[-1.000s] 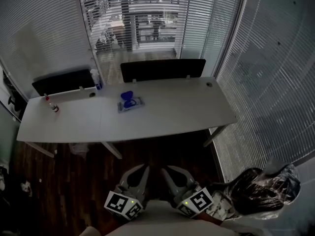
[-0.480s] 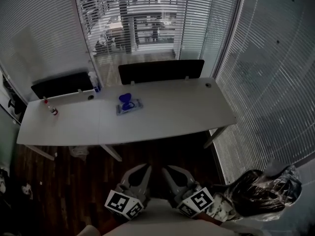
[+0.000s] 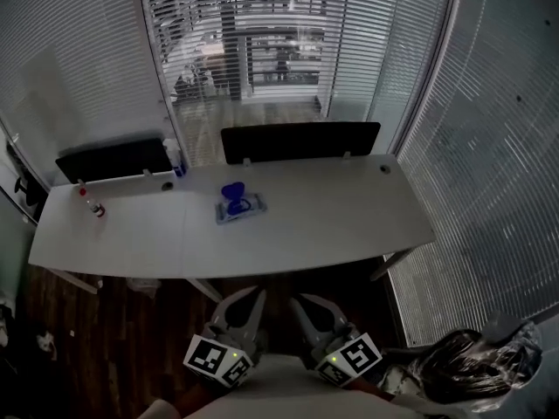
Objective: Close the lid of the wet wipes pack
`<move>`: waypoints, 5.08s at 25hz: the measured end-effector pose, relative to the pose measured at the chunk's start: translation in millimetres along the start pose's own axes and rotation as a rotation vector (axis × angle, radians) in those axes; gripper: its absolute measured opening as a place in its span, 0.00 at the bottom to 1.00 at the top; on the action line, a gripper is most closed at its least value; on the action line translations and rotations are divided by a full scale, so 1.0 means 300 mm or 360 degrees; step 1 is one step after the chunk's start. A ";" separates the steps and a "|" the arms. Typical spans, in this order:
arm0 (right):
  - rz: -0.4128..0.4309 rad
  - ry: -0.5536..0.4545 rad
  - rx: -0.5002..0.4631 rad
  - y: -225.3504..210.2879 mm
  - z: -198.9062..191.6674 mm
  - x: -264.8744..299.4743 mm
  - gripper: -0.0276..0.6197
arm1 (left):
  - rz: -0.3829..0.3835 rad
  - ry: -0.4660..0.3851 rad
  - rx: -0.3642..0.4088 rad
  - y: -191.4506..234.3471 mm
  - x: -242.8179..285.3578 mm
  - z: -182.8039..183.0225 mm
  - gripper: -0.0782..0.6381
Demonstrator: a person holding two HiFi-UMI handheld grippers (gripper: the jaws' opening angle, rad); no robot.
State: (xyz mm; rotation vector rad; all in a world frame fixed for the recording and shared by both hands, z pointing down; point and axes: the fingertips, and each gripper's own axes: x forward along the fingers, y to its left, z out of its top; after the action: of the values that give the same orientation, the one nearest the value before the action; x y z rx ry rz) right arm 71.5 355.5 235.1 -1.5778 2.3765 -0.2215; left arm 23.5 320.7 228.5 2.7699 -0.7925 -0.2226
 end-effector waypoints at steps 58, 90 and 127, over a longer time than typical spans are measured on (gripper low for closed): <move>-0.0052 0.0130 -0.0070 -0.628 0.017 1.106 0.04 | 0.0129 0.0152 -0.0016 0.981 0.718 0.158 0.11; 0.0076 0.0688 -0.0011 -0.814 -0.513 1.301 0.05 | 0.0422 0.0668 -0.0060 1.412 0.670 -0.415 0.11; 0.0205 0.1479 -0.0213 -1.251 -1.273 1.643 0.17 | 0.0399 0.1231 -0.0162 1.722 0.667 -1.092 0.11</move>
State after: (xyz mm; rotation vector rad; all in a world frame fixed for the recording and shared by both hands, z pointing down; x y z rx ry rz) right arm 101.1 -255.0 630.3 -1.5747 3.2030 -0.9643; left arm 4.3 -145.9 671.6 2.3172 -0.8459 0.7781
